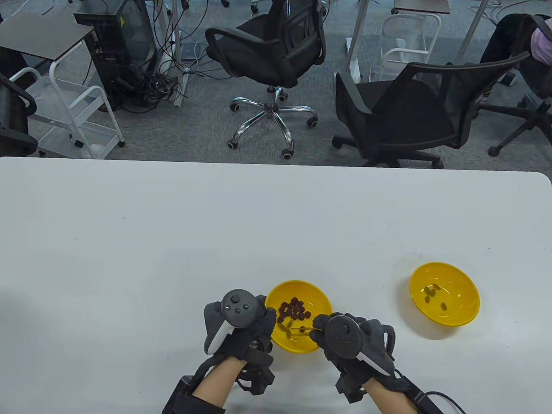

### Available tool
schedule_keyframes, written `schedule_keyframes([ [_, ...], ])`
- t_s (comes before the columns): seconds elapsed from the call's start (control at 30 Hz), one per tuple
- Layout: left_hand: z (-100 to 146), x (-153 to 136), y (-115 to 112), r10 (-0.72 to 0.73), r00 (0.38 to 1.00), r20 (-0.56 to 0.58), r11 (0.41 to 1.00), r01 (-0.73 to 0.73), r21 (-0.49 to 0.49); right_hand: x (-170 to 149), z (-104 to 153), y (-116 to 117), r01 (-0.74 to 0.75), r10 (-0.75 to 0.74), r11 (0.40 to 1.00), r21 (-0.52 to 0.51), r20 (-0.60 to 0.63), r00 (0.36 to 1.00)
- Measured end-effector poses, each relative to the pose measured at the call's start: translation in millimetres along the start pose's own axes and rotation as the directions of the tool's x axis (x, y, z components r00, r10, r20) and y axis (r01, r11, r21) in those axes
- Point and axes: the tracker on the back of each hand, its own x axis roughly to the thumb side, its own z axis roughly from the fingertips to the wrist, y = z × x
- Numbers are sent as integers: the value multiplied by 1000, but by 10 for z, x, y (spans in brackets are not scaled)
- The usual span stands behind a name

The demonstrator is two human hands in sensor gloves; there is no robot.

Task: Pick raisins with tweezers into bowl

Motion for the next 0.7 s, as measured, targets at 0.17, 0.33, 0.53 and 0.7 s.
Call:
schedule_keyframes([
  [0.17,-3,4,-4,-2,1000,1,1000,2,1,13,4,8,-12,12,1000,-10,6,1000],
  [0.33,-5,5,-7,-6,1000,0,1000,6,0,35,7,20,-23,24,999,-22,21,1000],
  [0.53,-5,4,-7,0,1000,0,1000,0,-1,30,8,21,-21,23,999,-45,30,999],
  [0.7,-5,3,-4,3,1000,-1,1000,-3,0,26,11,21,-20,21,999,-40,27,999],
])
